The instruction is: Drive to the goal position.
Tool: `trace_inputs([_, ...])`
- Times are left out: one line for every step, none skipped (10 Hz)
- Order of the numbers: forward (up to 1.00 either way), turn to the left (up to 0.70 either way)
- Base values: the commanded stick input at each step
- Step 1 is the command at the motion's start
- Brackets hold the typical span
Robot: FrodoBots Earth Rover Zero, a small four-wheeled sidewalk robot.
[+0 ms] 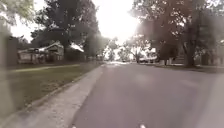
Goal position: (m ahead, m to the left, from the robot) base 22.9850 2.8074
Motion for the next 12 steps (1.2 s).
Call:
trace_inputs([1.0,0.0])
trace_inputs([1.0,0.0])
trace_inputs([1.0,0.0])
trace_inputs([1.0,0.0])
trace_inputs([1.0,0.0])
trace_inputs([1.0,-0.11])
trace_inputs([1.0,-0.3])
trace_inputs([1.0,-0.3])
trace_inputs([1.0,-0.13])
trace_inputs([1.0,0.0])
trace_inputs([1.0,0.0])
trace_inputs([1.0,0.0])
